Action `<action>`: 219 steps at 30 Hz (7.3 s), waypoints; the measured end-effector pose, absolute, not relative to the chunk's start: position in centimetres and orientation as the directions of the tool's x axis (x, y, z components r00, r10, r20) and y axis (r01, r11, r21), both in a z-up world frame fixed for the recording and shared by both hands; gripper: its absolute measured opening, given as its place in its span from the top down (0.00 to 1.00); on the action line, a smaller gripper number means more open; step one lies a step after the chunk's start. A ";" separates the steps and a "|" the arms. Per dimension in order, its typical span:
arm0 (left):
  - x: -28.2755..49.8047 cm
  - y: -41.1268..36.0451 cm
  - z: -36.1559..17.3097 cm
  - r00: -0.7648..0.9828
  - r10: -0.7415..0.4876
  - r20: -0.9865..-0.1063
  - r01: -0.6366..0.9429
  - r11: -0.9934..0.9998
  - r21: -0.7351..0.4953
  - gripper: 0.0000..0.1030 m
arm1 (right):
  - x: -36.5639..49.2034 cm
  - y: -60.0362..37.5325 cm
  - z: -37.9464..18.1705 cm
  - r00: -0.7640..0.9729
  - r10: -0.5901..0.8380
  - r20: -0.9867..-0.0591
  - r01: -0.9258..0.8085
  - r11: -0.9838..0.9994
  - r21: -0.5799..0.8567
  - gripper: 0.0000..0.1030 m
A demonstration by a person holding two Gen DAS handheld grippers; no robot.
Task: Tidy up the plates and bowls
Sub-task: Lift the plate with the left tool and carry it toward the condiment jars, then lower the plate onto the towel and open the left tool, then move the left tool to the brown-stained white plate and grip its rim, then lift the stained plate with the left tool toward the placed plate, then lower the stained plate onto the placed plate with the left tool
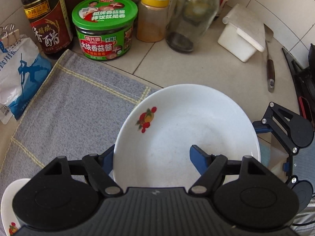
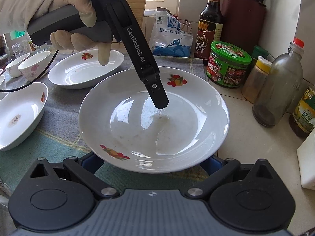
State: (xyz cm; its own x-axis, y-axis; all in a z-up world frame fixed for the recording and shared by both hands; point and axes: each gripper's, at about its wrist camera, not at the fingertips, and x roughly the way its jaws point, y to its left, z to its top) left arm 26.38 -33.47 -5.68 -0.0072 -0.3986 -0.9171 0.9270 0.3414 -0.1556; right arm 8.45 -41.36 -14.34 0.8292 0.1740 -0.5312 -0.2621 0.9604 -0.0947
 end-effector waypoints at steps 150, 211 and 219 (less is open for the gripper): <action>20.0 -5.9 -7.3 0.026 -0.384 -0.923 0.777 0.588 -0.223 0.21 | 0.8 -21.0 -18.2 0.753 0.446 -0.483 -0.578 0.799 -0.163 0.00; 22.5 -24.6 -1.8 -0.015 -0.455 -0.891 0.922 0.338 -0.188 0.21 | 2.6 -34.5 -12.4 0.861 0.230 -0.455 -0.330 0.931 -0.154 0.00; 23.1 -29.5 -2.5 -0.057 -0.455 -0.889 0.943 0.268 -0.197 0.21 | 3.0 -37.7 -12.6 0.872 0.174 -0.457 -0.260 0.956 -0.133 0.00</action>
State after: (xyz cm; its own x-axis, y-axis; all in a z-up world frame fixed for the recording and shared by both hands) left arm 23.11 -29.51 -2.49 -0.0566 -0.4548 -0.8888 0.9430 0.2679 -0.1972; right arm 2.98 -37.69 -12.62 0.8723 0.1738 -0.4570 -0.2604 0.9562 -0.1335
